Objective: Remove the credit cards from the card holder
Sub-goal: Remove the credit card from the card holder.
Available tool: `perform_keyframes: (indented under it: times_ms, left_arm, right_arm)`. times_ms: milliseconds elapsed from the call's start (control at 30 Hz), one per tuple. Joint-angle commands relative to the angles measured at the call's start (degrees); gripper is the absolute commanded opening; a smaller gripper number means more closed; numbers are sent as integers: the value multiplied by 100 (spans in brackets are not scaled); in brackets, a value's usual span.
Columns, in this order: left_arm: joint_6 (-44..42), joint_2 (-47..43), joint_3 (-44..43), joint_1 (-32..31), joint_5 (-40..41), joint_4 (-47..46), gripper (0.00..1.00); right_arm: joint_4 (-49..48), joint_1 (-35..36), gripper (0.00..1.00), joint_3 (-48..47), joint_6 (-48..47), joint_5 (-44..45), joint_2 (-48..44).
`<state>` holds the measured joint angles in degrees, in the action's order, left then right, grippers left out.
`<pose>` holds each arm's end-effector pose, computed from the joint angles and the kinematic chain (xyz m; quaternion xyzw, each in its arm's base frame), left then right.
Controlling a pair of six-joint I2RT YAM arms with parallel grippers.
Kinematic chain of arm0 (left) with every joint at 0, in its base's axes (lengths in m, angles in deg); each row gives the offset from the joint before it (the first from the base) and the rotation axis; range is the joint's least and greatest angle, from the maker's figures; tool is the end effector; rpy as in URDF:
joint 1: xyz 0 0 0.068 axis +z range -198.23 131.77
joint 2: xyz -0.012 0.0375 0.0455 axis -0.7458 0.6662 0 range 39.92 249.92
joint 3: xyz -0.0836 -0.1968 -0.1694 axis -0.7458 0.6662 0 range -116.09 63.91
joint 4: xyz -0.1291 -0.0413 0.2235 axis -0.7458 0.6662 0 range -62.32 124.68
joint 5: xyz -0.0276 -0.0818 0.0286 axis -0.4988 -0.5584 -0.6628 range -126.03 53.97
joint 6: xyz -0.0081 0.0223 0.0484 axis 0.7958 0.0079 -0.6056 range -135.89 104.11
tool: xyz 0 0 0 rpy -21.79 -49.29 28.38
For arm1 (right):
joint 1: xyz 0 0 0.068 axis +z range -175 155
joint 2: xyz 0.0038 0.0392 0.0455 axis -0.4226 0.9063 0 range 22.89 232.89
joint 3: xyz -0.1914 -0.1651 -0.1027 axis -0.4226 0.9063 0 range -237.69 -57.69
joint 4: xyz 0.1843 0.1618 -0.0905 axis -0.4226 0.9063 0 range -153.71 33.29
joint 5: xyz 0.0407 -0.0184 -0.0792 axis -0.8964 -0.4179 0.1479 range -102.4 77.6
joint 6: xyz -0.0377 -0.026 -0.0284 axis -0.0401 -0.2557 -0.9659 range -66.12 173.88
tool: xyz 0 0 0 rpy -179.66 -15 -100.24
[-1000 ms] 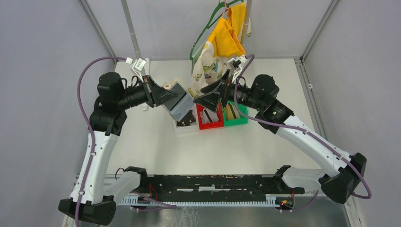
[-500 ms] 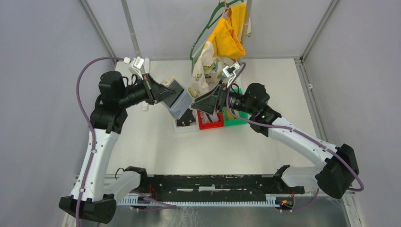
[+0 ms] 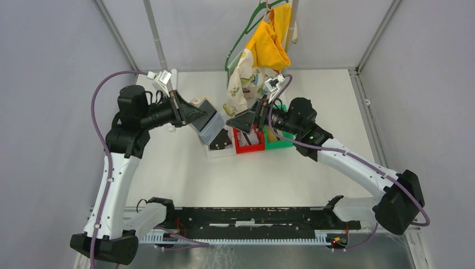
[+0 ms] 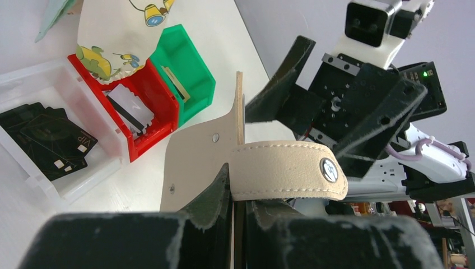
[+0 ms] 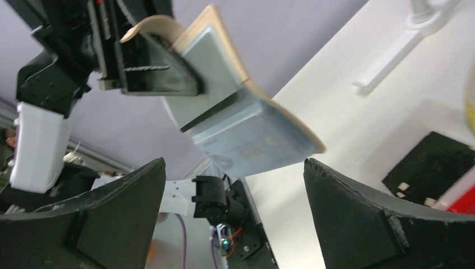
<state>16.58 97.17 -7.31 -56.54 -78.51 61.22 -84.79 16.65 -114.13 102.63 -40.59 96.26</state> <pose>0.1893 -0.0519 0.4193 0.0450 0.7883 -0.4647 0.4007 0.2140 0.2129 0.3603 -0.1371 0.6702 0.6208 0.3828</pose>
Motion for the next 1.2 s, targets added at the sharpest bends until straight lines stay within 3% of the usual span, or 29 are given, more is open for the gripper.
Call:
perform_keyframes:
  times_ms: [0, 100, 200, 367, 533, 1033, 1167]
  left_arm:
    - [-84, -345, -195, 25, -353, -260, 2]
    - [-168, -390, -172, 29, -475, -207, 2]
    - [-229, -485, -181, 28, -464, -195, 2]
    - [-110, -446, -83, 31, -491, -316, 2]
    - [-227, -344, -99, 32, -468, -203, 2]
    - [442, -229, 159, 32, -856, -988, 2]
    - [647, -196, 132, 27, -1047, -1250, 2]
  right_arm:
    - [-256, -138, 98, 358, -117, 712, -609]
    - [-1703, -156, 98, 1074, 728, 239, -571]
    - [-919, -107, 98, 297, 416, -465, -151]
    - [595, 38, 96, -445, -417, -87, -428]
    - [858, 152, 93, -500, -297, -21, -711]
    - [-1601, 720, 77, 318, 1281, -88, -303]
    - [-2255, 866, 69, 449, 1669, 48, 68]
